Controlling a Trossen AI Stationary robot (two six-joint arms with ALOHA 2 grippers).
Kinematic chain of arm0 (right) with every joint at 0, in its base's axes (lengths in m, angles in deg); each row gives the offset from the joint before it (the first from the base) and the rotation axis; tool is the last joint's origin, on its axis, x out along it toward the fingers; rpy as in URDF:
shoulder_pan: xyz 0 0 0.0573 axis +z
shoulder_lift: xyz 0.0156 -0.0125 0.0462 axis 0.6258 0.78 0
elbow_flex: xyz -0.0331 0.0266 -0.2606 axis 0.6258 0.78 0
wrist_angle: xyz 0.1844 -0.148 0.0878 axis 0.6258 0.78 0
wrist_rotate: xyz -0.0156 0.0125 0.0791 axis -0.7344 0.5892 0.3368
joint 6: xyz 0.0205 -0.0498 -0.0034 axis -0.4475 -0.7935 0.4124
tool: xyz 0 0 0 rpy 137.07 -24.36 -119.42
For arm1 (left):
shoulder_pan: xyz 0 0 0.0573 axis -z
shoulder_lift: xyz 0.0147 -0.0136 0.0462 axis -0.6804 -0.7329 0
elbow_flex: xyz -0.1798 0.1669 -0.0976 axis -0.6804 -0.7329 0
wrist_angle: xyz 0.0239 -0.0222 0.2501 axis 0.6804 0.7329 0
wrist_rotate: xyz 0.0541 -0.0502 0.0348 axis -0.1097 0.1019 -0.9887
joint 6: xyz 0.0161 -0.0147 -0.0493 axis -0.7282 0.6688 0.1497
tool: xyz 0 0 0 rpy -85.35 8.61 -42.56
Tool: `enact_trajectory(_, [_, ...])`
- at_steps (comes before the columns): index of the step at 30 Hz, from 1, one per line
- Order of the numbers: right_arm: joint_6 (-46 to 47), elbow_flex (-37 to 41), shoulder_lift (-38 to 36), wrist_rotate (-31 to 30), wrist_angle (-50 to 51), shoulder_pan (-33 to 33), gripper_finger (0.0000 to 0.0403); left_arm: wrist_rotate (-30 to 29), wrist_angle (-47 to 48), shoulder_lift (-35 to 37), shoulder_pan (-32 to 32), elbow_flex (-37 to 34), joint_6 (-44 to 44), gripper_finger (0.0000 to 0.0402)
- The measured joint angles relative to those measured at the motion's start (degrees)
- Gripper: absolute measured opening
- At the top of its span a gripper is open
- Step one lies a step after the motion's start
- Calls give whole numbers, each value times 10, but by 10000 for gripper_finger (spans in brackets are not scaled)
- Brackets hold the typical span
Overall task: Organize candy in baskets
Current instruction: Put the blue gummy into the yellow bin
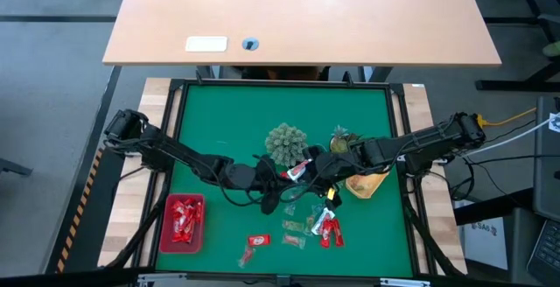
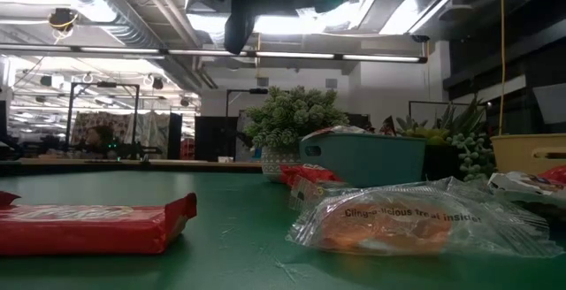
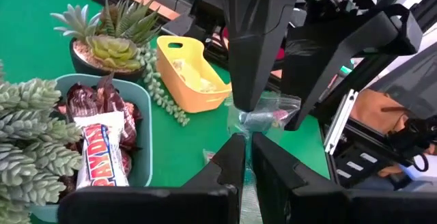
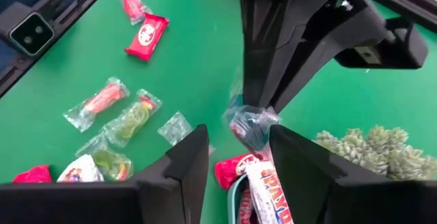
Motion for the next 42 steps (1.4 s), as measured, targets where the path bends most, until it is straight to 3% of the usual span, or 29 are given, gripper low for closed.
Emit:
enact_trajectory(6, [0,0,0,-3,-10,0,137,0,-2,0,0,0,0,21])
enact_trajectory(16, [-1,0,0,-2,-5,0,9,-1,-3,0,0,0,0,21])
enact_trajectory(29, [-1,0,0,1,1,0,6,-4,1,0,0,0,-1,25])
enact_trajectory(42, [16,0,0,1,119,0,2,-5,23,0,0,0,-1,116])
